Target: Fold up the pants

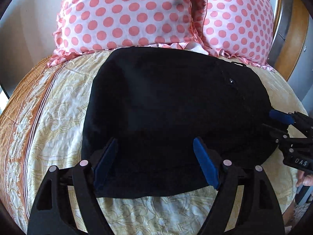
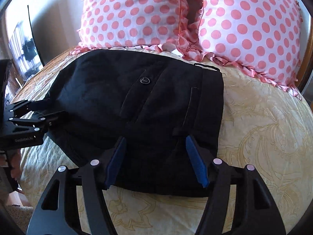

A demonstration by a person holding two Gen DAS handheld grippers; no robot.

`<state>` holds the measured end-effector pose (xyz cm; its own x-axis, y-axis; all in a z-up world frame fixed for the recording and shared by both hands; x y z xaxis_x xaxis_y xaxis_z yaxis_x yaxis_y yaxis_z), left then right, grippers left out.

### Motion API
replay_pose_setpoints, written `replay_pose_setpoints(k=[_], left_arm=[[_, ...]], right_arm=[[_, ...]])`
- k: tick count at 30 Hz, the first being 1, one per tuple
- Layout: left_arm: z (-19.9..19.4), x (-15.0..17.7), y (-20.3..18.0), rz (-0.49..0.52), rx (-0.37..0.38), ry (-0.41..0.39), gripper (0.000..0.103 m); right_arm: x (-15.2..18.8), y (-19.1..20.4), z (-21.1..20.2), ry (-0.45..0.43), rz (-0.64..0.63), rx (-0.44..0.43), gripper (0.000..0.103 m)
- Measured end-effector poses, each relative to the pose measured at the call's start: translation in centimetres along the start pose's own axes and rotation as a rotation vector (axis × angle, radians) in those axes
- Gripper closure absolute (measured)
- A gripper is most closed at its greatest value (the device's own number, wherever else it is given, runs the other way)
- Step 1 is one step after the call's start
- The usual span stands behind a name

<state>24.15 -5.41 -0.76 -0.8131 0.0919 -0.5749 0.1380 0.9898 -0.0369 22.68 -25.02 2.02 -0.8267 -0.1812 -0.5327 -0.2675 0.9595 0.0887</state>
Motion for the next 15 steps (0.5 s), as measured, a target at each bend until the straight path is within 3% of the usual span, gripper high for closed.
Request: replay_pose_setpoints(k=[2, 4, 5, 7, 11, 15], left_arm=[[-1.2, 0.5, 0.2, -0.018, -0.006, -0.013, 0.022], [-3.2, 1.5, 0.6, -0.029, 0.0, -0.057, 0.003], [-4.6, 2.3, 0.9, -0.032, -0.016, -0.09, 0.002], [-6.7, 4.3, 1.6, -0.033, -0.064, -0.132, 0.002], [-9.4, 9.1, 3.3, -0.073, -0.174, -0.172, 0.002], [-9.3, 12.2, 3.7, -0.071, -0.205, -0.161, 0.002]], right_arm=[[0.2, 0.1, -1.6, -0.048, 0.024, 0.029, 0.035], [1.3, 0.7, -4.0, -0.131, 0.04, 0.065, 0.007], [2.3, 1.1, -5.0, -0.172, 0.051, 0.069, 0.002], [4.6, 2.4, -6.4, -0.226, 0.053, 0.076, 0.001], [8.8, 4.7, -6.8, -0.234, 0.08, 0.119, 0.001], [11.3, 6.3, -6.3, -0.248, 0.099, 0.154, 0.001]])
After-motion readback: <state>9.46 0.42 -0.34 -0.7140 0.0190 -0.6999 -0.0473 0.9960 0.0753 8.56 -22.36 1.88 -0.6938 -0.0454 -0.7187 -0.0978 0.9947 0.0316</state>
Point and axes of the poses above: each gripper's, at about its wrist camera, not at the fingertips, and z roughly the way its jaws point, y to its left, x to its underside, the point moved 5 cm from there along z, roughly the way its jaws point, and after that the axes turned 4 degrees about y, right-handed, at the moved point
